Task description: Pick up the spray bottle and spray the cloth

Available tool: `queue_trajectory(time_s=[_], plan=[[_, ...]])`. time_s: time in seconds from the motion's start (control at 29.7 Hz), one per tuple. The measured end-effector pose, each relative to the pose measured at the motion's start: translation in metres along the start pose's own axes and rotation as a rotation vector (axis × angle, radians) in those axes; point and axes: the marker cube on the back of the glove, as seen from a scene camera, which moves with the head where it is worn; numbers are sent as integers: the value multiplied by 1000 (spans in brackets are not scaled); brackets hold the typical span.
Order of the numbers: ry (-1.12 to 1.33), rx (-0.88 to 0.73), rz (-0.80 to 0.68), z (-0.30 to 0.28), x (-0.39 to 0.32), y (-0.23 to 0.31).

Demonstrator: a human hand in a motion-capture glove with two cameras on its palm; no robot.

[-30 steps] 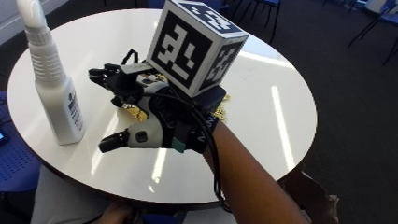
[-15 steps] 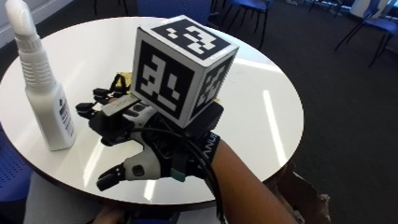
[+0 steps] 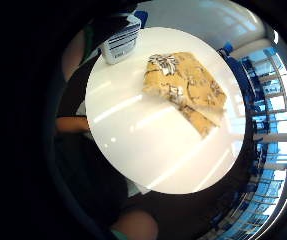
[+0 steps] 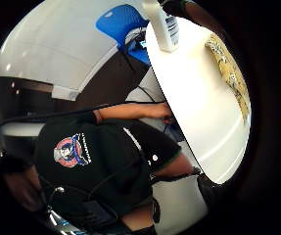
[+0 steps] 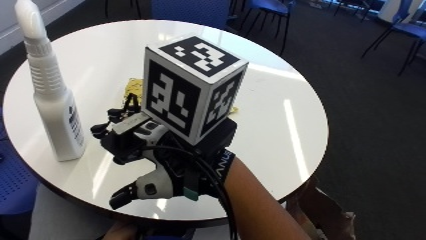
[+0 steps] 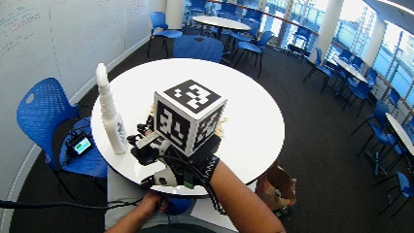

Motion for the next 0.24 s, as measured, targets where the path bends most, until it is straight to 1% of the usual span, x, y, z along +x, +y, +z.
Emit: queue_trajectory(time_s=[0.24], plan=[[-38,-15,13,7,3,3]])
